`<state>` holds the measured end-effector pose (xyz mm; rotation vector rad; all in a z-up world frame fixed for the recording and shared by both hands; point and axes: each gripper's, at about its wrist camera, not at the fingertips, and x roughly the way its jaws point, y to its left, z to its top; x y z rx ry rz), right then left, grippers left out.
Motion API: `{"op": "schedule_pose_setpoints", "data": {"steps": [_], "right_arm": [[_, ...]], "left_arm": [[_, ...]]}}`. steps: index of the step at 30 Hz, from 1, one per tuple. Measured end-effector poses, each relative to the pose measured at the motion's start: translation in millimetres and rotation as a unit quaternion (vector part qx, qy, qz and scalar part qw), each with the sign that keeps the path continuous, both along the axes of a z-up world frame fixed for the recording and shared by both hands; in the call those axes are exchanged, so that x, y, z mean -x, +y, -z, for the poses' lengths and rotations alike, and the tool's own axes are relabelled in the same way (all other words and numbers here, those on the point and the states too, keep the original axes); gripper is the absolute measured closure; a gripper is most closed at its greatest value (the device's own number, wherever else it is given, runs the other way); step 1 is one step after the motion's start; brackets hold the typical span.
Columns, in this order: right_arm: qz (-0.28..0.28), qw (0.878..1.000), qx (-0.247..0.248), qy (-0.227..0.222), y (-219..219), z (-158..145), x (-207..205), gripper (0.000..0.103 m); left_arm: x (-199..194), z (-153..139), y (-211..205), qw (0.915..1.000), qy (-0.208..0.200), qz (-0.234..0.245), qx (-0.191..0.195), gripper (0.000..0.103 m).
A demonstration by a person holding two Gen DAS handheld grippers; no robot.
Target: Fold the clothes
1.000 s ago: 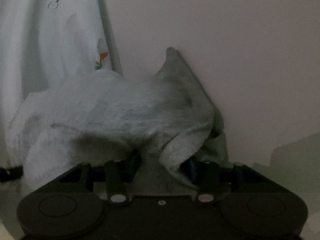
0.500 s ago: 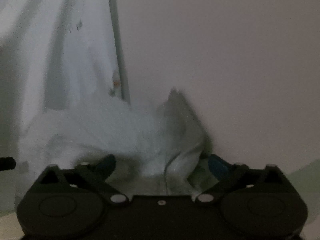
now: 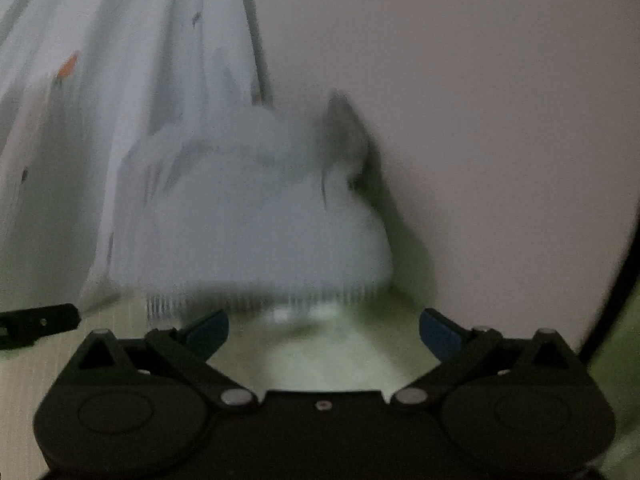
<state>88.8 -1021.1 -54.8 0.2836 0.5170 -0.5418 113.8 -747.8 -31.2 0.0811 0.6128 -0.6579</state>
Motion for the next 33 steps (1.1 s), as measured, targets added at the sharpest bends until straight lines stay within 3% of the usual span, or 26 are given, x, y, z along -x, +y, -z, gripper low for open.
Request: {"op": "schedule_pose_setpoints", "data": {"steps": [9, 18, 33], "right_arm": [[-0.030, 0.998, -0.029, 0.047, 32.6, 28.7, 24.7, 0.000], [-0.036, 0.998, -0.032, 0.048, 50.2, 26.9, 55.3, 0.000], [-0.021, 0.998, -0.034, 0.043, 45.0, 24.2, 70.5, 0.000]], "left_arm": [[46.7, 34.8, 22.0, 0.9982, 0.037, 0.018, -0.043, 0.000], [54.3, 33.5, 30.8, 0.9980, 0.041, 0.021, -0.044, 0.000], [52.5, 34.8, 18.6, 0.9971, 0.038, 0.040, -0.052, 0.000]]}}
